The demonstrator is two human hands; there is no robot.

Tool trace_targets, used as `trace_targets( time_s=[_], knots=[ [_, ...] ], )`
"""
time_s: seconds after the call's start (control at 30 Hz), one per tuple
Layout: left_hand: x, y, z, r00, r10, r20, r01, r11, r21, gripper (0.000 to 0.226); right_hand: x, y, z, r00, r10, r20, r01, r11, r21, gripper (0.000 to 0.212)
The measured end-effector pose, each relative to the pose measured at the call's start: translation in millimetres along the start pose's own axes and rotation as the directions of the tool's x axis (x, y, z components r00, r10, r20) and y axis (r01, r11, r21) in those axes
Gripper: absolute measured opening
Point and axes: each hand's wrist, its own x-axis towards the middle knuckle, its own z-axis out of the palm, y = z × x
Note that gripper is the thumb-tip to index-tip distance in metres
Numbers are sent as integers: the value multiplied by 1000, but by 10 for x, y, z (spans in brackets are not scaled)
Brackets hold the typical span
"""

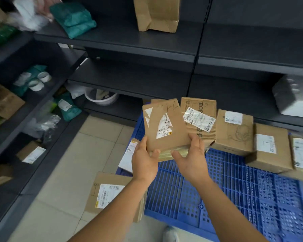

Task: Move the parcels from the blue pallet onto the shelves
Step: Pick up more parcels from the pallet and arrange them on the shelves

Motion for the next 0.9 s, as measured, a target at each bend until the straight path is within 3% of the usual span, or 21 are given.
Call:
trace_targets(
  time_s=[0.13, 0.33, 0.57, 0.9],
  knots=[
    [-508, -35, 103, 997, 58, 59, -54, 997, -63, 52, -509, 232, -145, 993, 39, -112, -35, 999, 39, 69],
    [-1085, -244, 219, 977, 60, 204, -81, 992, 93, 60, -1194, 667, -42, 961, 219, -169, -207, 975, 85, 64],
    [-1427, -623, 397, 927, -14, 375, -103, 951, 291, 51, -1622, 1161, 217, 929, 345, -135, -339, 938, 67, 67],
    [-1489, -845, 515, 827, -60, 560, -176, 917, 357, 63, -1645, 1540, 388, 919, 395, 19, -394, 918, -48, 77]
  ],
)
